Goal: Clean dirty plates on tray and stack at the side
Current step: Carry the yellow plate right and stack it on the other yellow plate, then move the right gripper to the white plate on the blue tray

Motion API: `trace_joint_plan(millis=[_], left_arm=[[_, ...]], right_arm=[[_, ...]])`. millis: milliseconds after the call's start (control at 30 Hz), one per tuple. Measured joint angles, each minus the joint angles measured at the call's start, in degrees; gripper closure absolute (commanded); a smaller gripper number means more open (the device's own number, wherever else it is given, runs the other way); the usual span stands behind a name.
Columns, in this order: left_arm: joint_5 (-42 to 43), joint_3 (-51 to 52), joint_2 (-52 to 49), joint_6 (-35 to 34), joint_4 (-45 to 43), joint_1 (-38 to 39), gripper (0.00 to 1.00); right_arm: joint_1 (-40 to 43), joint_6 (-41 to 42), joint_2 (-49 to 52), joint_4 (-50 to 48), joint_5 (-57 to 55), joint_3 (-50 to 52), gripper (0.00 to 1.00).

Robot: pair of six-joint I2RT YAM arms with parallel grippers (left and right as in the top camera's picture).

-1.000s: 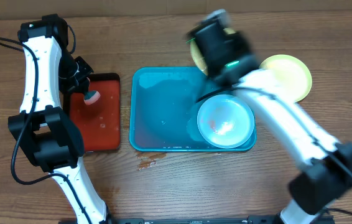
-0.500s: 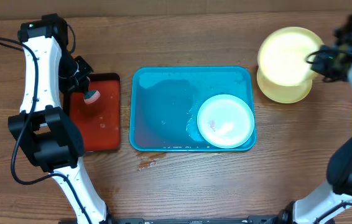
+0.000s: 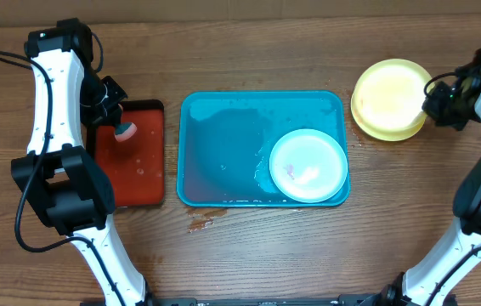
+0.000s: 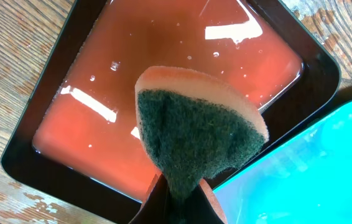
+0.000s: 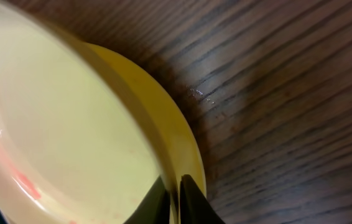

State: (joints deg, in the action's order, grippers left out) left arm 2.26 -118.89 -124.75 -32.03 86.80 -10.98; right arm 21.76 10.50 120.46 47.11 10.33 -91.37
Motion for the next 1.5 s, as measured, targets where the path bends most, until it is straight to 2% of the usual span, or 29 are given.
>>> trace_joint_plan(millis=[100,400,533,633,667,833,1033,1267,1500], left_arm=[[0.0,0.0,0.0,0.0,0.0,0.0,0.96],[0.13,0.0,0.0,0.0,0.0,0.0,0.96],[0.13,0.0,0.0,0.0,0.0,0.0,0.96],[0.13,0.0,0.0,0.0,-0.02,0.0,0.96],[0.13,0.0,0.0,0.0,-0.02,0.0,0.96],[0.13,0.0,0.0,0.0,-0.02,0.02,0.96],[0.13,0.0,0.0,0.0,-0.02,0.28,0.96],[0.13,0.0,0.0,0.0,-0.22,0.5,0.96],[0.15,0.0,0.0,0.0,-0.2,0.5,0.96]], right_arm=[[-0.11,0.17,0.46,0.17,0.61,0.13,0.62],[-0.46,-4.59,0.13,5.77,12.31,-0.68,0.57],[-3.1,-11.06,-3.32,8.72,17.97,-0.79,0.51],[-7.5,-18.29,-6.58,11.26,20.06,-1.49,0.36],[-9.14,-20.59,-7.3,11.78,20.41,-1.77,0.35],[-19.87,-29.73,-8.35,13.16,16.09,-1.44,0.34],[-29.09,-32.61,-8.35,12.68,5.25,3.41,0.33],[-30.42,-33.29,-8.33,8.63,-1.22,9.7,0.33],[-30.38,-33.94,-8.33,6.88,-2.25,11.15,0.35]])
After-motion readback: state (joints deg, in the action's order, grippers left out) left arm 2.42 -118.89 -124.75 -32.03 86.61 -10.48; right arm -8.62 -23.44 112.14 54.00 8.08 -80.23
